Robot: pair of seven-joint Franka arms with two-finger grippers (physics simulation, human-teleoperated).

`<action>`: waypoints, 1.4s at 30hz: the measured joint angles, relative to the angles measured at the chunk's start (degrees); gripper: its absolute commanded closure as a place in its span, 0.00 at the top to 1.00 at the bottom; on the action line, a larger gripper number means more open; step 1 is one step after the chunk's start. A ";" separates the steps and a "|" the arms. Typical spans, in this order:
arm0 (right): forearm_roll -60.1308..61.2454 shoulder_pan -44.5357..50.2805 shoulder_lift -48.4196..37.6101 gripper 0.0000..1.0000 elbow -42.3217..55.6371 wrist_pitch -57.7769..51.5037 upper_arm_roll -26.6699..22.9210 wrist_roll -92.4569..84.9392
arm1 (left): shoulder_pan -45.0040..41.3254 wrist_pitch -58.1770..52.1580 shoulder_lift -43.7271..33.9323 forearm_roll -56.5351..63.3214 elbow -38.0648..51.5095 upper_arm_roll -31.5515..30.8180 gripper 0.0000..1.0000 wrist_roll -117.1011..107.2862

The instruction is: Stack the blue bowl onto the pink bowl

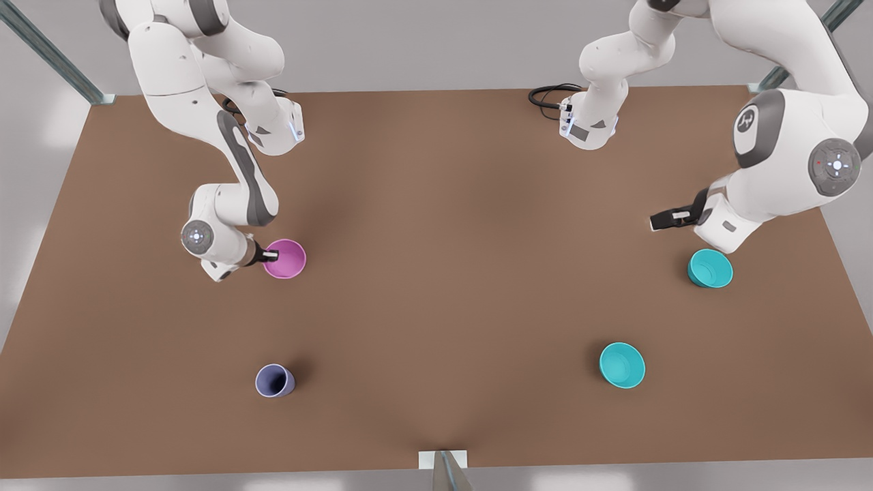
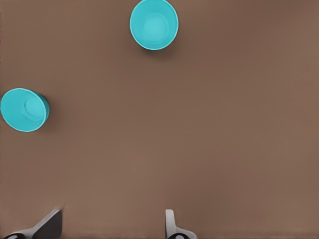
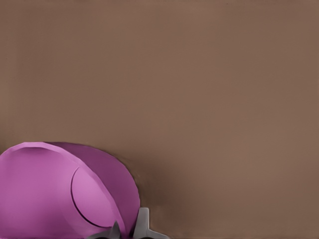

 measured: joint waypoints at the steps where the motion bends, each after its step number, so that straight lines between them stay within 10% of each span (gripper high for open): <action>1: 1.70 -0.01 -0.70 0.21 0.80 -0.73 2.21 0.14 | 0.17 -0.30 0.03 0.00 -0.01 0.00 1.00 0.09; 15: 7.04 23.67 35.44 0.21 60.98 -8.40 9.18 24.00 | 5.54 0.44 4.83 0.28 0.09 0.10 1.00 1.02; 17: 5.98 24.56 38.20 0.21 62.94 -7.98 9.10 28.40 | 10.09 1.92 7.01 0.37 0.04 1.40 1.00 1.58; 21: 5.05 24.82 40.40 0.21 63.64 -6.62 9.06 35.89 | 2.22 10.50 8.34 -0.02 -8.68 23.65 1.00 8.47; 22: 4.85 24.82 40.57 0.91 63.69 -6.33 9.06 37.57 | 2.11 13.21 9.44 -0.30 -9.99 25.91 1.00 10.70; 23: 4.65 24.83 40.69 1.00 63.72 -6.05 9.06 39.19 | 2.47 15.97 11.22 -1.36 -10.84 28.30 1.00 13.15; 31: 4.71 18.84 33.22 1.00 64.51 -8.27 9.48 48.61 | 6.27 32.60 20.55 -8.72 -14.79 32.28 1.00 31.53; 42: -8.38 -11.04 13.44 1.00 55.86 -40.36 7.78 26.01 | 6.91 39.79 24.58 -13.35 -19.52 32.36 1.00 46.87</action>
